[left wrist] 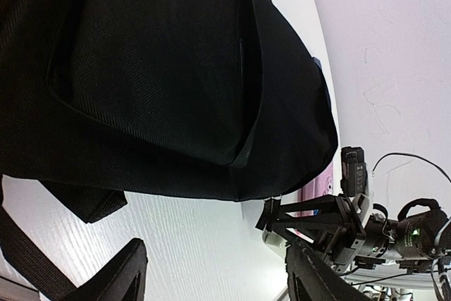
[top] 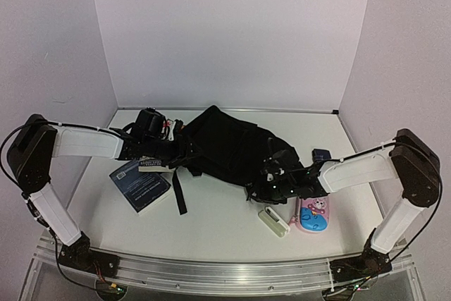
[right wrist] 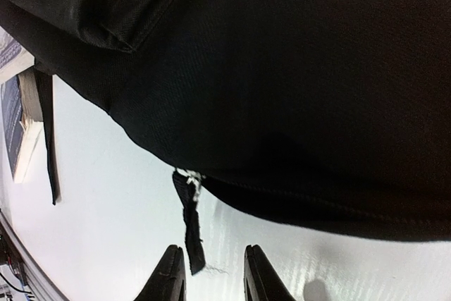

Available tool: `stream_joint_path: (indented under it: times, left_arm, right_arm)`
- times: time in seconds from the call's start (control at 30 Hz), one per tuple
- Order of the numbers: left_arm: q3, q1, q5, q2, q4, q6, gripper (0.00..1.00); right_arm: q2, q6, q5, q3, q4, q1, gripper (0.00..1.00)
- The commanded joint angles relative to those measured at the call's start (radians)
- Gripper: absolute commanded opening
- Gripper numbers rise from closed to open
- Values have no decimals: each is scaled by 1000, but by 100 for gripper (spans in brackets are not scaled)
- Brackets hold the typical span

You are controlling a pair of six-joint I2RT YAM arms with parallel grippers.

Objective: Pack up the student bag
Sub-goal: Unzip the student bag at the center of the board.

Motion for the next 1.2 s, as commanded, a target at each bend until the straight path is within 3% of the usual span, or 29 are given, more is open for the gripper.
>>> stream_joint_path:
  times: [0.0,0.1,0.27,0.43,0.63,0.97,1.17]
  left_arm:
    - [-5,-10,27,13,59,-24,65]
    - [-5,-13,28,17,63,-26,60]
    - [-7,-22,29,12,72,-28,49]
    - [2,-65,46,36,112,-37,44]
    - [57,-127,85,111,161,-61,46]
    - [148,-188,232,264,258,-97,60]
    - [222,-194,186,362,169,-116,64]
  right_arm:
    - [37,9,1,38,46,-3,25]
    - [56,5,2,47,49,-4,20]
    - [59,2,0,52,49,-3,1]
    - [17,3,-1,35,49,-3,0]
    - [-60,20,38,-5,50,-3,0]
    - [-88,20,40,-27,56,-1,0]
    - [-119,25,79,-39,59,-2,0]
